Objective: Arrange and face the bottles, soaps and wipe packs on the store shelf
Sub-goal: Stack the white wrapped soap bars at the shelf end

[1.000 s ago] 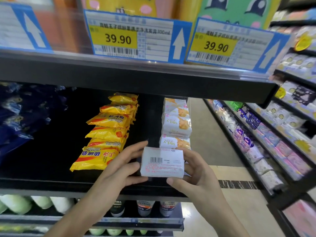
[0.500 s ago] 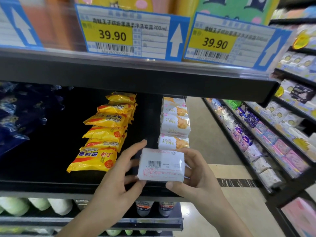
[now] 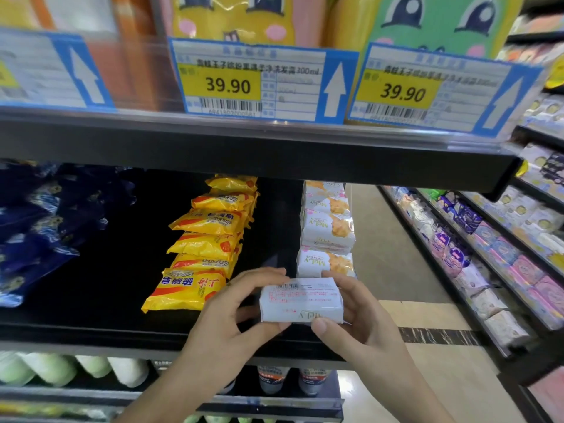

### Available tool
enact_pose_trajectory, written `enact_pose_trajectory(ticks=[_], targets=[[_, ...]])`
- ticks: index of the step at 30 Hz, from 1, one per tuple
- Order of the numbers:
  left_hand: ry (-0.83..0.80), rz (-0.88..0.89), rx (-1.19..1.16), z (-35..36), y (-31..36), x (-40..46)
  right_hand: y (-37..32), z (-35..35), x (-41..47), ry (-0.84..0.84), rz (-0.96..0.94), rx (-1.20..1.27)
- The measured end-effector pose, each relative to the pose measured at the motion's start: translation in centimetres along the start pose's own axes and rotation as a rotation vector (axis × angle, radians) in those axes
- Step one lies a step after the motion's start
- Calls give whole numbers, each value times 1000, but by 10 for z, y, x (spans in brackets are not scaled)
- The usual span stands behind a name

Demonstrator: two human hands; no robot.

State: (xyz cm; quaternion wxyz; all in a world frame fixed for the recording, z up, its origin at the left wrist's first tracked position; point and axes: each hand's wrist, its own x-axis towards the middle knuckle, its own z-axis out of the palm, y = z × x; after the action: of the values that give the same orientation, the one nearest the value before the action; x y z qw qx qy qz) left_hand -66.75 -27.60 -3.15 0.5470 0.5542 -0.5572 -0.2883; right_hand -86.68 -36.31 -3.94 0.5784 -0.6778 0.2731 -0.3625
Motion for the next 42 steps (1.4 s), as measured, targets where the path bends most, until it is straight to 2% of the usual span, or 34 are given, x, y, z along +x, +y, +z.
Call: enact_pose_trajectory(ticks=[5,15,22,29,42], targets=[[-15,-56,-99,-3,-2,0,4,1,-2,14,-31,-79],[-31,-140,-62,-2,-3,-1,7,-4,-1,-17,-62,-63],[24,-222,-101,2,-3,1,9,-1,-1,-30,-94,-73],[69,-259,-114,4,-5,5,10,1,-4,-38,-106,-163],[69,-286,-120,4,0,11,6,6,-2,24,-78,-145]])
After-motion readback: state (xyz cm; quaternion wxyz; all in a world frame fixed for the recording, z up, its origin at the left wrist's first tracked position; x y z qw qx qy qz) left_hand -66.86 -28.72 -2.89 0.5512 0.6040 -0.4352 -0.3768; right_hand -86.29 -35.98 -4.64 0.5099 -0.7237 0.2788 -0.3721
